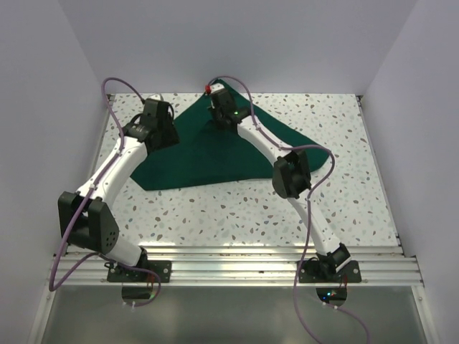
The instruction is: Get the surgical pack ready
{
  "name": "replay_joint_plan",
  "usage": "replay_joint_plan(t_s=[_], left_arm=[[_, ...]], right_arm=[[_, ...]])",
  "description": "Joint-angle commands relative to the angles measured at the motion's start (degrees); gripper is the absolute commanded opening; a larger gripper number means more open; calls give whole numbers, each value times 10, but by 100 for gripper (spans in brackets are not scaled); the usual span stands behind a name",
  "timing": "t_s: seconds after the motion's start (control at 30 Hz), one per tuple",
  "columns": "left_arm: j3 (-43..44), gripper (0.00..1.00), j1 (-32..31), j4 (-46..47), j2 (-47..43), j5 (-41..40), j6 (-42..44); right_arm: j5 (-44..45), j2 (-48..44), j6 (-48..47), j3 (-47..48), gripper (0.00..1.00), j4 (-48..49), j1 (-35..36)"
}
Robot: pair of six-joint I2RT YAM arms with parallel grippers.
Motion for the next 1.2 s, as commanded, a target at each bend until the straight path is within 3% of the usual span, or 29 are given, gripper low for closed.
replay_joint_plan(t_s=[0.0, 0.63, 0.77, 0.83, 0.87, 0.9, 1.0, 1.07, 1.1, 1.17], left_arm=[[5, 44, 3, 30, 1, -2, -8], [30, 45, 3, 17, 43, -5, 8], [32, 48, 3, 22, 53, -11, 10], [32, 53, 3, 35, 61, -14, 22], [36, 55, 3, 36, 85, -7, 28], [67, 54, 3, 4, 105, -10, 33], [111, 47, 3, -30, 184, -1, 43], [138, 29, 3, -42, 229, 23, 49], [146, 13, 3, -37, 254, 46, 53], [157, 3, 3, -47, 275, 46, 48]], right_arm=[[-1, -4, -2, 41, 0, 57, -19], [11, 37, 19, 31, 3, 62, -31], [-8, 33, 40, 35, 56, 52, -41], [-8, 10, 54, 44, 69, 37, -50], [-7, -5, 83, 44, 80, 26, -55], [-19, -18, 106, 42, 81, 0, -73], [-97, -67, 206, 2, 81, -50, -135], [-111, -100, 233, -53, 72, -89, -161], [-126, -128, 231, -107, 59, -92, -191], [-137, -152, 229, -147, 26, -103, -202]])
